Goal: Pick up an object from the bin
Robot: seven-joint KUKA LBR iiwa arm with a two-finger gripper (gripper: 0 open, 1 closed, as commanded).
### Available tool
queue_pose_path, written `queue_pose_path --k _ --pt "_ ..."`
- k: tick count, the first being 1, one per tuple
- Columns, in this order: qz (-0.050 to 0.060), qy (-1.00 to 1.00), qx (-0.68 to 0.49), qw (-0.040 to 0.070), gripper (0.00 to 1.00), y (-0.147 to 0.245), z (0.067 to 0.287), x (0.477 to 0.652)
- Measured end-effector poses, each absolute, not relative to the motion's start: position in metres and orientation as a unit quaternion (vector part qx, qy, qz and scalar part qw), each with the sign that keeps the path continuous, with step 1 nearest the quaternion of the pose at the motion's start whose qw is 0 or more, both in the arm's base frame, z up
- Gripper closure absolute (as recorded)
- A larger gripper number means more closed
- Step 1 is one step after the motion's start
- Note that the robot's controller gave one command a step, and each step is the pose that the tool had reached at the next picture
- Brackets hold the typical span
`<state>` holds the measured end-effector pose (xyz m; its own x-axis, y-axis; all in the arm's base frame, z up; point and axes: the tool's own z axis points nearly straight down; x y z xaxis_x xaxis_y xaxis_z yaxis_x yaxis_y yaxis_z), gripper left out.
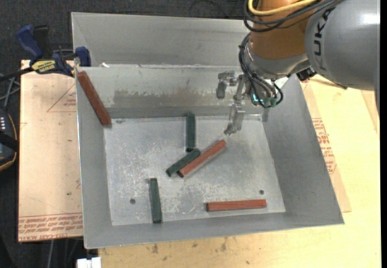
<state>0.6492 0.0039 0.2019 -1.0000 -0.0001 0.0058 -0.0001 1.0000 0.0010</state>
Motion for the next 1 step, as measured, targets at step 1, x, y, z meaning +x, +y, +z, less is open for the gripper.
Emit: queue_pose_path --k 1 --pt "-0.001 -1.000 0.000 -0.001 1.00 0.0039 0.2070 0.6508"
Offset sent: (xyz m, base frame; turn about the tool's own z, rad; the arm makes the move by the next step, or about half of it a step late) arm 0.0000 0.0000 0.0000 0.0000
